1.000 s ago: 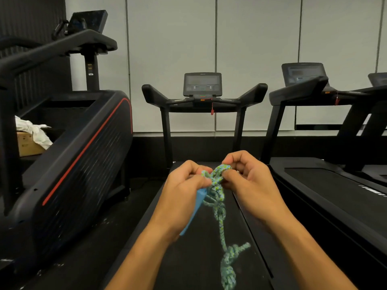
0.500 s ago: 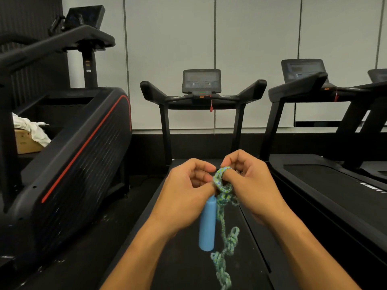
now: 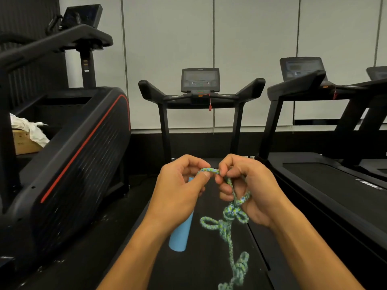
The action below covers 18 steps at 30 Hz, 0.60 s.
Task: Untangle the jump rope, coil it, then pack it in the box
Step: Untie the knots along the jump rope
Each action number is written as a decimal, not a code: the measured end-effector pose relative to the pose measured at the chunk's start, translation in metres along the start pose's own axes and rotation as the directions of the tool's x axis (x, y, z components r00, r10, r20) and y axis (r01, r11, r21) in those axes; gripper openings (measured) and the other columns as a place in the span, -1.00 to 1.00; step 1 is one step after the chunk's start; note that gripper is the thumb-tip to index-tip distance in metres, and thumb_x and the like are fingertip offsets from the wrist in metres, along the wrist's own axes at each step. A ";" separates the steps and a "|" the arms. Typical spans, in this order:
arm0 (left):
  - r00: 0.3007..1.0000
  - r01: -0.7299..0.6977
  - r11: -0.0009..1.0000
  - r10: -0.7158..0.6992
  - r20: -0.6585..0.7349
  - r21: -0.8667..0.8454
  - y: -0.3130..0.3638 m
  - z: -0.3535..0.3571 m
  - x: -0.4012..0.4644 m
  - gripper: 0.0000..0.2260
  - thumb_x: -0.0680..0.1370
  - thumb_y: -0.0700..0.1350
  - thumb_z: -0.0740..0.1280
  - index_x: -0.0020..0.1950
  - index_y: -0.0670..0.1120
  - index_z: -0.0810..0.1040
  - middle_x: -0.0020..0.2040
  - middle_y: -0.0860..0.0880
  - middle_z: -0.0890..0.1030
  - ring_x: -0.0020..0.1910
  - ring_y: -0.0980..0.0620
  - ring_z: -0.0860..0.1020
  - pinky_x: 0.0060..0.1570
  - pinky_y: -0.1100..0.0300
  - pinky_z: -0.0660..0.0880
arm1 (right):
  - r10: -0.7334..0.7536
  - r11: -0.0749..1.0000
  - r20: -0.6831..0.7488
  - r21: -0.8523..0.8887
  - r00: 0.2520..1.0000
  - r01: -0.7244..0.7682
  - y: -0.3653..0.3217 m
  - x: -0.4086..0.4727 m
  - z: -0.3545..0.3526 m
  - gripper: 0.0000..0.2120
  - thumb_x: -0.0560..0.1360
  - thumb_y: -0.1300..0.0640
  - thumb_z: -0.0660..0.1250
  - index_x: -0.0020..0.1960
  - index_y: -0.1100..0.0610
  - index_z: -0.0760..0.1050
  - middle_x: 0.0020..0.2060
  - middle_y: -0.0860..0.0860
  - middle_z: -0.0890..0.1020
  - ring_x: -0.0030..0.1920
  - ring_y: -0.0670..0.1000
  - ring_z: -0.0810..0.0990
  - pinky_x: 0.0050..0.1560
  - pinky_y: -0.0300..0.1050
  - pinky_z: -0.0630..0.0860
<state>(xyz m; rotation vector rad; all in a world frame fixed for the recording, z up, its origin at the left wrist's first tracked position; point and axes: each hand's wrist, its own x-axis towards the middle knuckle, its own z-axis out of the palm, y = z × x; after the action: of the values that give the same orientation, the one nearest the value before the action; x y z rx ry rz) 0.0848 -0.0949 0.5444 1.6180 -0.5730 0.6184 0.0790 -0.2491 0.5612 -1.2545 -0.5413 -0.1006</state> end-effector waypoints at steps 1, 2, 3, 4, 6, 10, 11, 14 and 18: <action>1.000 -0.001 1.000 0.001 -0.004 0.002 0.000 -0.001 0.000 -0.90 0.53 -0.26 0.45 -0.10 -0.07 0.66 -0.24 -0.07 0.68 -0.35 0.11 0.57 -0.28 0.21 0.53 | 0.009 1.000 0.001 -0.009 1.000 -0.009 0.000 0.001 -0.002 -0.78 0.36 0.42 0.08 -0.31 0.24 0.44 -0.41 0.18 0.47 -0.50 0.01 0.31 -0.45 -0.14 0.17; 1.000 -0.001 1.000 0.001 -0.008 0.004 0.000 -0.002 0.001 -0.90 0.52 -0.26 0.45 -0.10 -0.07 0.66 -0.26 -0.06 0.68 -0.36 0.11 0.57 -0.29 0.22 0.52 | 0.020 0.999 0.003 -0.029 1.000 -0.020 -0.001 0.001 -0.003 -0.76 0.41 0.43 0.09 -0.29 0.24 0.47 -0.40 0.18 0.48 -0.50 0.00 0.31 -0.45 -0.16 0.17; 1.000 -0.003 1.000 0.003 -0.017 0.006 0.001 -0.004 0.001 -0.90 0.52 -0.27 0.46 -0.10 -0.07 0.67 -0.27 -0.06 0.68 -0.36 0.12 0.57 -0.30 0.24 0.52 | 0.035 0.998 0.010 -0.050 0.999 -0.034 -0.001 0.001 -0.004 -0.76 0.45 0.43 0.11 -0.25 0.24 0.50 -0.39 0.17 0.49 -0.50 -0.01 0.31 -0.45 -0.17 0.18; 0.999 -0.004 1.000 0.004 -0.036 0.004 0.001 -0.006 0.002 -0.90 0.52 -0.27 0.46 -0.10 -0.08 0.67 -0.27 -0.06 0.68 -0.36 0.13 0.57 -0.31 0.25 0.52 | 0.051 0.996 0.023 -0.068 0.998 -0.049 -0.002 0.001 -0.005 -0.76 0.49 0.43 0.14 -0.21 0.24 0.52 -0.39 0.15 0.49 -0.51 -0.02 0.31 -0.47 -0.19 0.18; 0.993 0.021 0.999 -0.026 -0.119 -0.044 0.002 -0.012 0.005 -0.90 0.51 -0.30 0.45 -0.11 -0.10 0.67 -0.30 -0.05 0.67 -0.38 0.14 0.55 -0.33 0.26 0.52 | 0.077 0.993 0.037 -0.091 0.996 -0.074 -0.005 0.000 -0.008 -0.79 0.55 0.41 0.19 -0.12 0.24 0.56 -0.40 0.12 0.49 -0.52 -0.04 0.31 -0.49 -0.21 0.18; 0.933 0.083 0.969 -0.157 -0.324 -0.231 0.008 -0.033 0.012 -0.85 0.54 -0.33 0.39 -0.11 -0.09 0.64 -0.28 -0.02 0.68 -0.41 0.14 0.53 -0.33 0.22 0.54 | 0.064 0.996 0.035 -0.068 0.997 -0.061 -0.012 -0.004 -0.018 -0.81 0.57 0.36 0.22 -0.03 0.27 0.61 -0.39 0.09 0.49 -0.53 -0.08 0.29 -0.52 -0.23 0.17; 0.916 0.091 0.964 -0.180 -0.360 -0.250 0.009 -0.038 0.013 -0.85 0.55 -0.33 0.38 -0.10 -0.10 0.63 -0.25 -0.03 0.68 -0.41 0.14 0.53 -0.31 0.20 0.54 | 0.063 0.996 0.035 -0.064 0.997 -0.061 -0.013 -0.004 -0.020 -0.80 0.58 0.35 0.21 -0.02 0.27 0.63 -0.39 0.09 0.49 -0.53 -0.08 0.29 -0.53 -0.24 0.17; 0.904 0.159 0.951 -0.248 -0.349 -0.264 0.011 -0.044 0.013 -0.87 0.58 -0.33 0.32 -0.07 -0.14 0.61 -0.25 -0.08 0.63 -0.40 0.08 0.51 -0.30 0.14 0.51 | 0.054 0.997 -0.001 -0.048 0.999 -0.054 -0.013 -0.002 -0.022 -0.76 0.59 0.36 0.18 -0.01 0.29 0.63 -0.39 0.10 0.49 -0.54 -0.08 0.27 -0.54 -0.25 0.15; 0.956 0.252 0.946 -0.276 -0.100 -0.206 0.008 -0.038 0.012 -0.87 0.58 -0.32 0.25 -0.10 -0.21 0.57 -0.41 -0.07 0.53 -0.40 0.01 0.50 -0.35 0.25 0.47 | 0.019 0.996 -0.039 -0.086 0.999 -0.022 -0.010 0.001 -0.017 -0.79 0.61 0.35 0.17 0.04 0.28 0.59 -0.36 0.08 0.51 -0.52 -0.07 0.24 -0.54 -0.24 0.09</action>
<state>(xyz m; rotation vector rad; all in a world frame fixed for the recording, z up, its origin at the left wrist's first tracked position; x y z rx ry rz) 0.0854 -0.0586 0.5619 1.4315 -0.3025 0.4479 0.0819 -0.2679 0.5669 -1.3398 -0.4957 -0.1315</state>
